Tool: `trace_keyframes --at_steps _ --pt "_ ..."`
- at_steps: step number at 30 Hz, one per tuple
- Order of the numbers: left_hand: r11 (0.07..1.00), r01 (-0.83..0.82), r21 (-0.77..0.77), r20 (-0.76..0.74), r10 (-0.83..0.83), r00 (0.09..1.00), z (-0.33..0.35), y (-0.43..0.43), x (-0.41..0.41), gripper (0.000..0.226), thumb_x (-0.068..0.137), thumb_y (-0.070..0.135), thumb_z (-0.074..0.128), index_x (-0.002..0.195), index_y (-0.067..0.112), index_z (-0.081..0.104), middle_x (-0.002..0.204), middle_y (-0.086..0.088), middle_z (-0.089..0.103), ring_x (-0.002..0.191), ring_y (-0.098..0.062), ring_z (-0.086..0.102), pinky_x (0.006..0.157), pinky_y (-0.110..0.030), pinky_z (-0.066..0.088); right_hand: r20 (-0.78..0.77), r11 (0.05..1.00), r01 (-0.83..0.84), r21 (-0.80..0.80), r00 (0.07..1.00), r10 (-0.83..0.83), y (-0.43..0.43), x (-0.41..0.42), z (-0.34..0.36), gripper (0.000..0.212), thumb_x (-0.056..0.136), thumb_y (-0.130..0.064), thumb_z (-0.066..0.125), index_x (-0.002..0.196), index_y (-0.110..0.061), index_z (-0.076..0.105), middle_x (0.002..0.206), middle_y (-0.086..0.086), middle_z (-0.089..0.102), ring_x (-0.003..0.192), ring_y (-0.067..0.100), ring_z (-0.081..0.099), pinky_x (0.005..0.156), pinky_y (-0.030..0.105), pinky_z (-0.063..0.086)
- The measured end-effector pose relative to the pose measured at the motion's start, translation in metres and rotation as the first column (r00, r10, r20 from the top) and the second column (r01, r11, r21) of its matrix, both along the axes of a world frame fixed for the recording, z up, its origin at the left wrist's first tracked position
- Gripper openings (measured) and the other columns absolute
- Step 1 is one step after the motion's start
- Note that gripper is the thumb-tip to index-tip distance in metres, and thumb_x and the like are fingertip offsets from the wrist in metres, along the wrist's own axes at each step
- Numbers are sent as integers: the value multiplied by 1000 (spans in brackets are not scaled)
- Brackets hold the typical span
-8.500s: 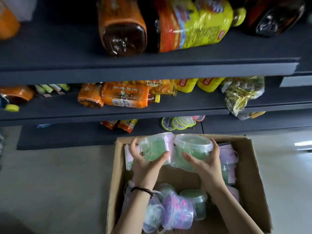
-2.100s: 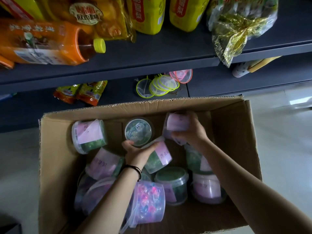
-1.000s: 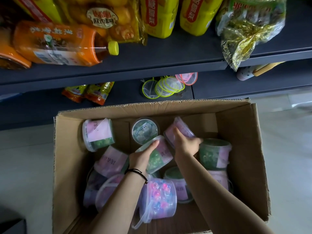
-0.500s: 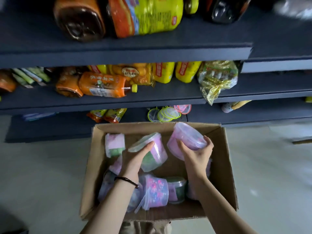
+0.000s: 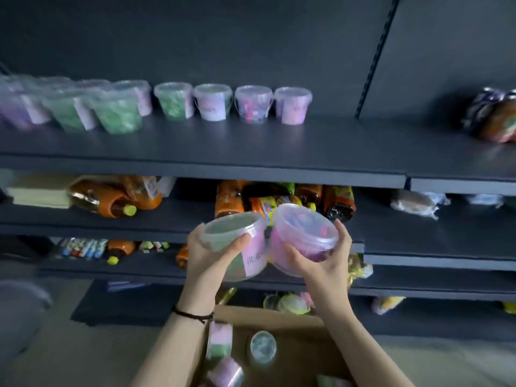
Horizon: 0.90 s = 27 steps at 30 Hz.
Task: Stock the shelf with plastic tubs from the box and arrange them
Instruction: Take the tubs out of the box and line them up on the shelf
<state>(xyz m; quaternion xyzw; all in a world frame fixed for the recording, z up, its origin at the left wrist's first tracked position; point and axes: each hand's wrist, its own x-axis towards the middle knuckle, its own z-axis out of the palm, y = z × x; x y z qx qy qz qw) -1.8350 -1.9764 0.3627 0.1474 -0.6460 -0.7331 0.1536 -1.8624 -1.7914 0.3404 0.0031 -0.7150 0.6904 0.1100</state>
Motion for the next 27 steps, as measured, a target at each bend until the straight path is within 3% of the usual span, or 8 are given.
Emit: trace_keyframes --at_steps 4,6,10,13,15,18,20,27 --pt "995 39 -92 -141 -52 989 56 -28 -6 56 70 12 82 119 1 57 113 -13 66 106 -20 65 81 -25 54 -103 997 -60 50 993 65 -28 -17 57 110 47 -58 84 139 -40 26 130 -22 41 122 -4 44 102 31 47" --pt "996 12 -90 -209 -31 977 76 -43 -12 56 67 12 83 117 3 59 111 -10 68 105 -18 66 83 -26 55 -139 997 -52 49 989 58 -46 -27 77 111 49 -52 85 142 -33 28 134 -16 42 124 1 44 105 35 44" --pt "992 -115 -57 -191 102 976 100 -82 -37 86 49 37 88 123 20 48 113 10 59 103 0 60 82 -19 51 -169 995 -52 89 983 67 -83 -56 106 113 50 -50 85 145 -31 26 141 -10 39 129 8 42 108 39 41" --pt "981 -180 -76 -159 167 973 105 -126 -73 106 46 42 90 135 20 36 122 8 54 111 -6 56 92 -29 50 -201 986 -57 158 976 88 -114 -87 117 110 54 -43 89 144 -30 26 141 -9 38 130 10 40 109 39 39" --pt "976 -202 -87 -164 186 969 104 -155 -101 99 53 34 93 133 22 36 124 5 54 112 -9 57 93 -32 51 -210 982 -39 184 975 78 -136 -108 120 109 55 -41 90 142 -28 27 139 -10 39 128 8 41 108 34 40" --pt "978 -171 -117 -160 152 975 100 -193 -144 96 58 28 92 134 23 33 125 7 52 107 0 54 80 -13 45 -234 985 -30 170 970 70 -174 -140 123 92 50 -44 91 124 -43 36 124 -20 45 115 -5 47 90 10 42" --pt "982 -132 -136 -151 111 982 95 -212 -169 93 59 27 92 131 25 33 122 9 53 104 4 54 75 -7 42 -238 990 -13 143 970 47 -198 -163 120 85 46 -45 91 113 -46 38 117 -19 47 108 -8 50 83 7 44" --pt "977 -119 -177 -140 95 986 76 -250 -230 97 56 25 94 136 19 39 133 1 48 120 -13 51 101 -30 45 -186 986 36 163 983 -5 -244 -220 96 105 46 -39 91 132 -32 30 129 -10 39 115 -2 44 86 6 37"
